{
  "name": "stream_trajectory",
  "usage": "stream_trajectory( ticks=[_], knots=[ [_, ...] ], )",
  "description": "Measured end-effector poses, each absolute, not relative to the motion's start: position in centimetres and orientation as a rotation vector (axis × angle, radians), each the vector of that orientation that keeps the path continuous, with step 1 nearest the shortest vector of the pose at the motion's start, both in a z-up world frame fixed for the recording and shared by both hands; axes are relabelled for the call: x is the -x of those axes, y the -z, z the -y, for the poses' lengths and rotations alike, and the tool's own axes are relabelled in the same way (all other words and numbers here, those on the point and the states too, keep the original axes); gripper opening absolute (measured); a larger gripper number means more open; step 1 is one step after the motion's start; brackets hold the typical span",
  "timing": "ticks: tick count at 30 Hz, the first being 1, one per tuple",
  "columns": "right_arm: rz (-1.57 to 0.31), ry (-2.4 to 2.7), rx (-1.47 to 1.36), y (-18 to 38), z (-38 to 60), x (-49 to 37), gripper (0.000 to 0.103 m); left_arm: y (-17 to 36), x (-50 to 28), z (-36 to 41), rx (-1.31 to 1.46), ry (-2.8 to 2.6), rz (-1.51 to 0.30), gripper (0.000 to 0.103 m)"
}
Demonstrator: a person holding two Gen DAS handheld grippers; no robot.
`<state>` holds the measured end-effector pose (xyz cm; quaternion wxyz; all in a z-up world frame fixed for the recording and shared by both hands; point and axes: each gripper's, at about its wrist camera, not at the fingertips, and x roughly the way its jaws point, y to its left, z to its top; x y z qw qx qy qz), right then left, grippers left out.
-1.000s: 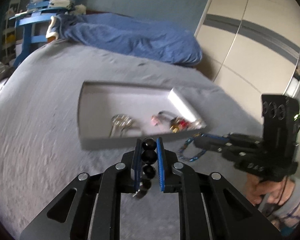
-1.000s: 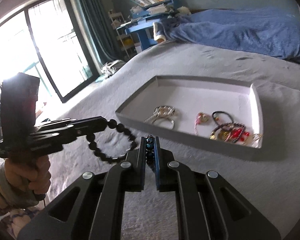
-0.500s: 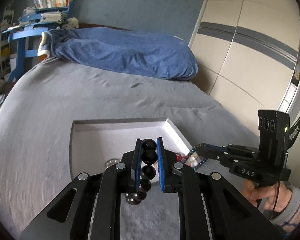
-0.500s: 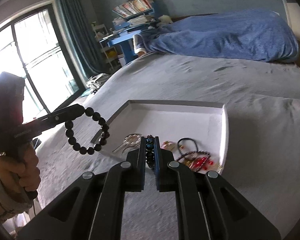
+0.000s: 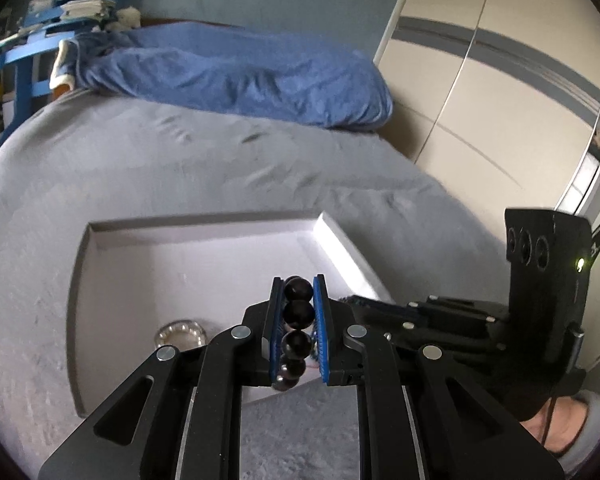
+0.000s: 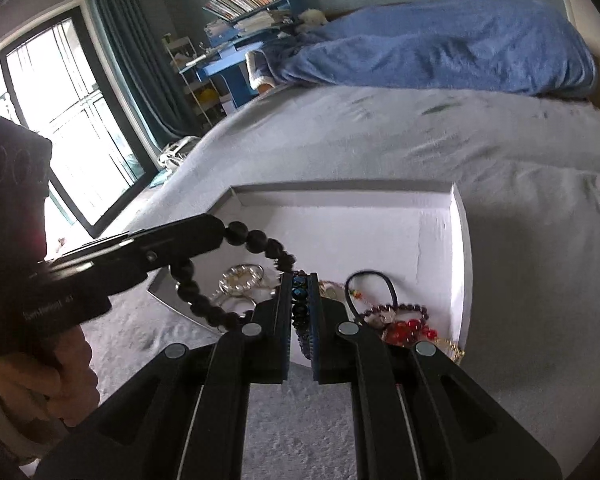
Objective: Organize jewelry
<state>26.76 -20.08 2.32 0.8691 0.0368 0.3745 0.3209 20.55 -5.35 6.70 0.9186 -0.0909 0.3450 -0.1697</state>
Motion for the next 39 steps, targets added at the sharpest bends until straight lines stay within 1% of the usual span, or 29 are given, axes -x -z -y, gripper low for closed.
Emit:
stream_trajectory(
  ticks=[11,13,14,15,16,17,19,20,21,22,24,28,30,34,39],
  knots=[
    [-0.823,-0.587,-0.047,0.1,21.1,-27.5,0.007,-3.4,-20.3,3.4,0.149,0.254,-0.770,0.016],
    [-0.829,-0.573,-0.028,0.5,21.0,-27.4,0.008,-3.2,-20.0,3.1,0.134,0.232,-0.765,0.025],
    [-0.829,-0.568,-0.017,0.6,20.9,-27.3,0.009,-3.1,-19.8,2.9,0.127,0.222,-0.760,0.033],
    [-0.827,-0.565,-0.009,0.6,20.8,-27.2,0.010,-3.0,-19.7,2.9,0.117,0.213,-0.757,0.038],
    [-0.821,-0.562,0.000,0.6,20.7,-27.1,0.015,-2.8,-19.5,2.9,0.105,0.206,-0.757,0.040],
    [-0.812,-0.560,0.007,0.5,20.7,-26.8,0.018,-2.7,-19.4,2.9,0.096,0.202,-0.756,0.043],
    [-0.788,-0.556,0.020,0.4,20.6,-26.3,0.037,-2.7,-19.1,3.0,0.075,0.197,-0.746,0.053],
    [-0.772,-0.555,0.026,0.2,20.6,-25.9,0.041,-2.7,-18.8,3.1,0.064,0.193,-0.737,0.060],
    [-0.762,-0.553,0.031,0.1,20.7,-25.7,0.050,-2.7,-18.4,3.2,0.051,0.190,-0.722,0.066],
    [-0.746,-0.549,0.041,-0.1,20.7,-25.4,0.056,-2.8,-18.2,3.3,0.043,0.187,-0.712,0.070],
    [-0.718,-0.547,0.053,-0.4,20.8,-24.8,0.063,-2.9,-17.6,3.5,0.026,0.179,-0.685,0.078],
    [-0.651,-0.533,0.051,-1.5,21.6,-23.4,0.077,-3.4,-16.2,3.5,0.024,0.161,-0.629,0.086],
    [-0.626,-0.526,0.040,-1.7,22.0,-22.6,0.081,-3.6,-15.4,3.5,0.026,0.151,-0.592,0.091],
    [-0.612,-0.517,0.023,-1.7,22.6,-21.5,0.090,-4.0,-13.7,3.2,0.028,0.108,-0.537,0.095],
    [-0.599,-0.506,0.018,-1.1,23.1,-19.6,0.096,-4.2,-11.8,2.3,0.096,0.047,-0.508,0.097]
  ],
)
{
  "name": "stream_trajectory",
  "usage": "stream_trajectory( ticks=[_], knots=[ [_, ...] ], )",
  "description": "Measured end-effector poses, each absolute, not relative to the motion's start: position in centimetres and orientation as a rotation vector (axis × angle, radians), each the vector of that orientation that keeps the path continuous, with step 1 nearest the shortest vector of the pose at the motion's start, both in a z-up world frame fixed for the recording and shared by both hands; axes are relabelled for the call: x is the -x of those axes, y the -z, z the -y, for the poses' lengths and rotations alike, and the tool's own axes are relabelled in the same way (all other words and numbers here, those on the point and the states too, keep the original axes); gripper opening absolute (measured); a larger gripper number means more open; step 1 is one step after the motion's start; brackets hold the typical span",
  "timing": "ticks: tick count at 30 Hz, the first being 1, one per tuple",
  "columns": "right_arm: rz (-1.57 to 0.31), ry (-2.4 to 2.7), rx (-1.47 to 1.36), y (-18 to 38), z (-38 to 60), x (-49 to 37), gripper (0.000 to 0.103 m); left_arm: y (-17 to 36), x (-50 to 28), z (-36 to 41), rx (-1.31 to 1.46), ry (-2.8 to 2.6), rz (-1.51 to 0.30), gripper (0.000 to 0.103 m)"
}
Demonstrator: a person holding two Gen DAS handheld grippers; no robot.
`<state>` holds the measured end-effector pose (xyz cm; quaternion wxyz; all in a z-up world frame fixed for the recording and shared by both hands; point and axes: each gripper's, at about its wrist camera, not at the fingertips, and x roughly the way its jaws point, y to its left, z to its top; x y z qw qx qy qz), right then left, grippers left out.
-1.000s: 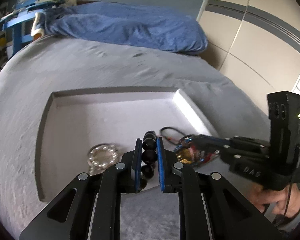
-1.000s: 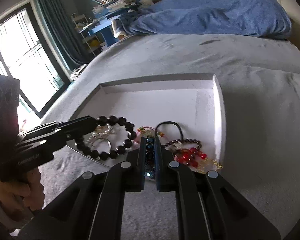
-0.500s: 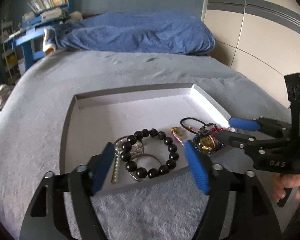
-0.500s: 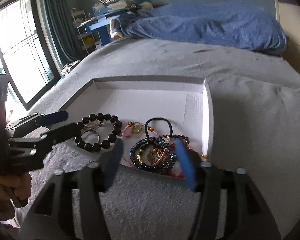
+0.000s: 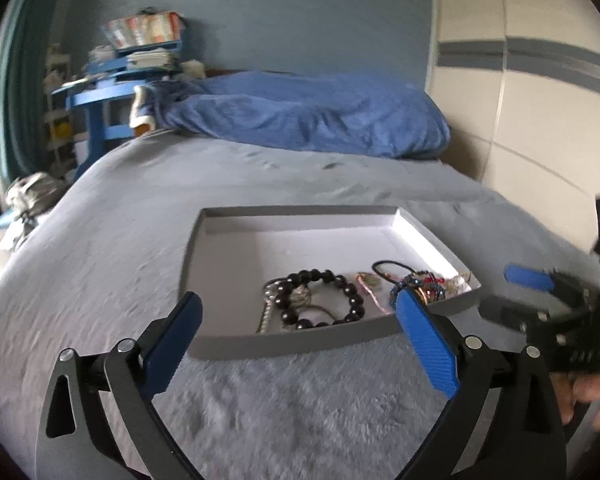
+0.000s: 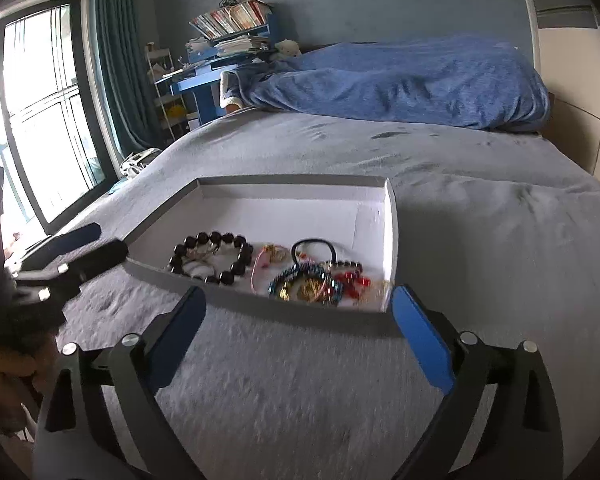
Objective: Organize jewelry
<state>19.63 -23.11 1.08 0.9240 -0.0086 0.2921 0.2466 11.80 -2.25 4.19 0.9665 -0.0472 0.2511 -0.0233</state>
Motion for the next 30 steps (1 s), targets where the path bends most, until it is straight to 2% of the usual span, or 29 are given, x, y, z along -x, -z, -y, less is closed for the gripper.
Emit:
stream_trajectory(
  ticks=[13,30],
  knots=[
    [-0.568,-0.452,0.016,0.8,23.4,-16.8,0.098,-2.9,-10.0,1.5,0.122,-0.021,-0.469,0.098],
    [-0.524,-0.428,0.048,0.6,23.3,-16.0,0.098,-3.0,-9.8,3.0,0.056,-0.019,-0.453,0.098]
  ],
)
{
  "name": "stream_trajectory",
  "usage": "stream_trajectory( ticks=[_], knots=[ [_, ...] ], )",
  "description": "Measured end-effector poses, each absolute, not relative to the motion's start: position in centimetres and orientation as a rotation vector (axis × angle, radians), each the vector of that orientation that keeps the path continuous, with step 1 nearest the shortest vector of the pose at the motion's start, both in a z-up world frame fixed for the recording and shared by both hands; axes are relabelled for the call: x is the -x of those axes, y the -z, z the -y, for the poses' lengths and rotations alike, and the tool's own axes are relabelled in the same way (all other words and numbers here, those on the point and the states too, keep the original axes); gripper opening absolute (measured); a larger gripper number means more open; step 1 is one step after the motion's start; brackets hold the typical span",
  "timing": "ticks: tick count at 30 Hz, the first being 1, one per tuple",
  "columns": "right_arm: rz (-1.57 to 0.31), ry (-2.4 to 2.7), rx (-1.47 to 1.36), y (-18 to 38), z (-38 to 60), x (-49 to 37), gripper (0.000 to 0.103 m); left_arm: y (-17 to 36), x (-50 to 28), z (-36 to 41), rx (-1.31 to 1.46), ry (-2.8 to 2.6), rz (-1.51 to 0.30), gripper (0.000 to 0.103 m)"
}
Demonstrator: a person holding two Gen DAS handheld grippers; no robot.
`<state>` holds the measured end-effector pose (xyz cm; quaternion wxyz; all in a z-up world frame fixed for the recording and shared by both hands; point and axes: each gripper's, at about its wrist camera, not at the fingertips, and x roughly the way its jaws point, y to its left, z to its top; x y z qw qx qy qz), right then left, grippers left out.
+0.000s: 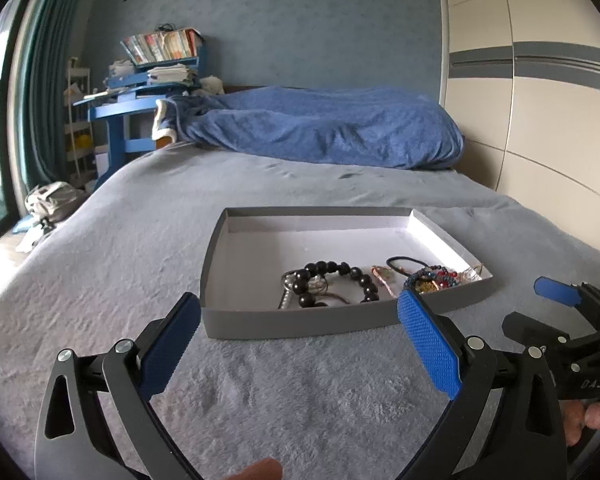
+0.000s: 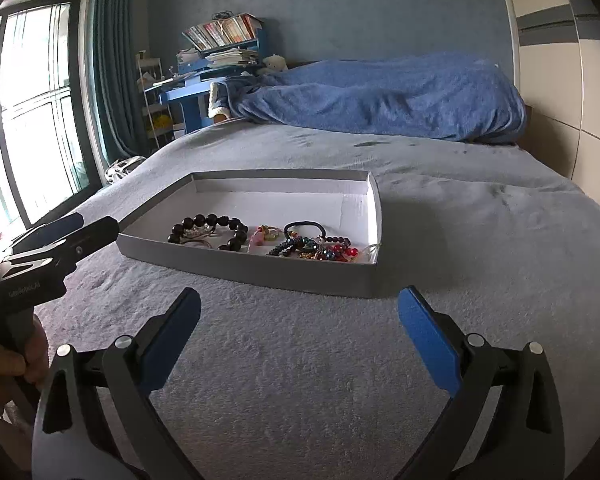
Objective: Organize jewelry
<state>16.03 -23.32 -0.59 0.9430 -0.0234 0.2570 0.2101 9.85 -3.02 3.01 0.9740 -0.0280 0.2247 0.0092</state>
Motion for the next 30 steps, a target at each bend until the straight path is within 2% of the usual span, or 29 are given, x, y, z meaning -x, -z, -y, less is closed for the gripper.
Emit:
stream_trajectory(
  ticks=[30],
  knots=[
    [-0.518,-0.420,0.031,0.59,23.82,-16.12,0.098,-2.47,-9.99,3.23,0.032,-0.023,-0.471,0.098]
  ],
)
